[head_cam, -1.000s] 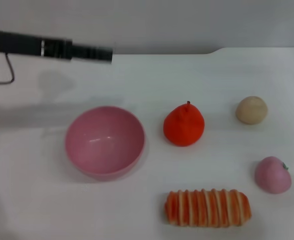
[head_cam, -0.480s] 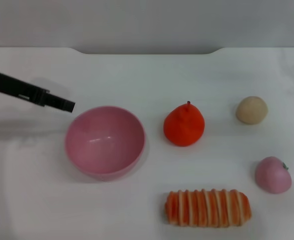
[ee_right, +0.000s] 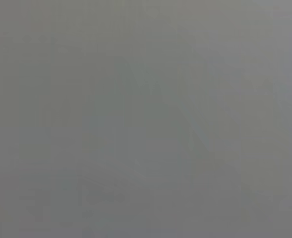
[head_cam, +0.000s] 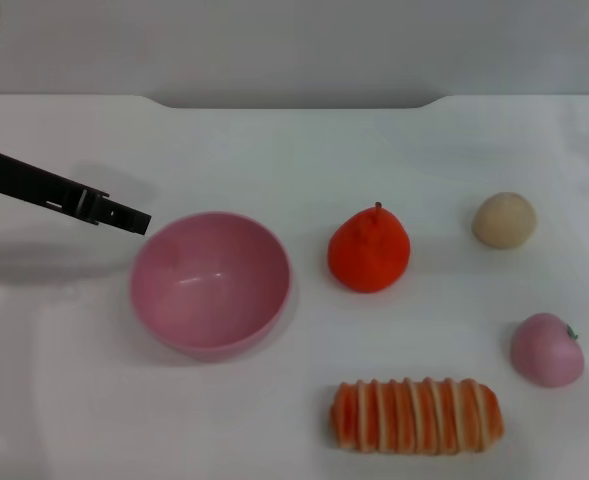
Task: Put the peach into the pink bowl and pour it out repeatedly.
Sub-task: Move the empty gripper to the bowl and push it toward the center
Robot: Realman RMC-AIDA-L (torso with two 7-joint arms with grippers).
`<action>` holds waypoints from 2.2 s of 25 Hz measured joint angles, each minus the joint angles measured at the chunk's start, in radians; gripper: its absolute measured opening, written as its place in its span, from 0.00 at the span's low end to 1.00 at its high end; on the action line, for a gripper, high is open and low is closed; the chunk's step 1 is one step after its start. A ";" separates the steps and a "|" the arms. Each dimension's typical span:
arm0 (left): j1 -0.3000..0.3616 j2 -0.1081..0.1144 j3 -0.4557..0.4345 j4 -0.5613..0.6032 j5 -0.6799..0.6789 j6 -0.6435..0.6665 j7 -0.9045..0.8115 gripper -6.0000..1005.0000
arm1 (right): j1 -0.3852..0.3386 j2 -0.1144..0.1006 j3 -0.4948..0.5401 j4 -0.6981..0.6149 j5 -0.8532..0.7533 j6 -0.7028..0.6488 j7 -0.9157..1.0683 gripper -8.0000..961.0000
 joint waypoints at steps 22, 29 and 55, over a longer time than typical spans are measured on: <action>-0.041 -0.066 0.112 0.040 0.161 -0.011 -0.154 0.61 | -0.056 -0.012 -0.010 0.006 -0.005 -0.008 0.002 0.56; -0.026 -0.063 0.121 0.005 0.166 -0.047 -0.154 0.61 | -0.059 -0.009 -0.013 0.006 -0.005 -0.010 0.002 0.56; -0.040 -0.066 0.160 -0.145 0.199 -0.168 -0.151 0.61 | -0.048 -0.008 -0.019 0.014 -0.008 -0.011 -0.001 0.56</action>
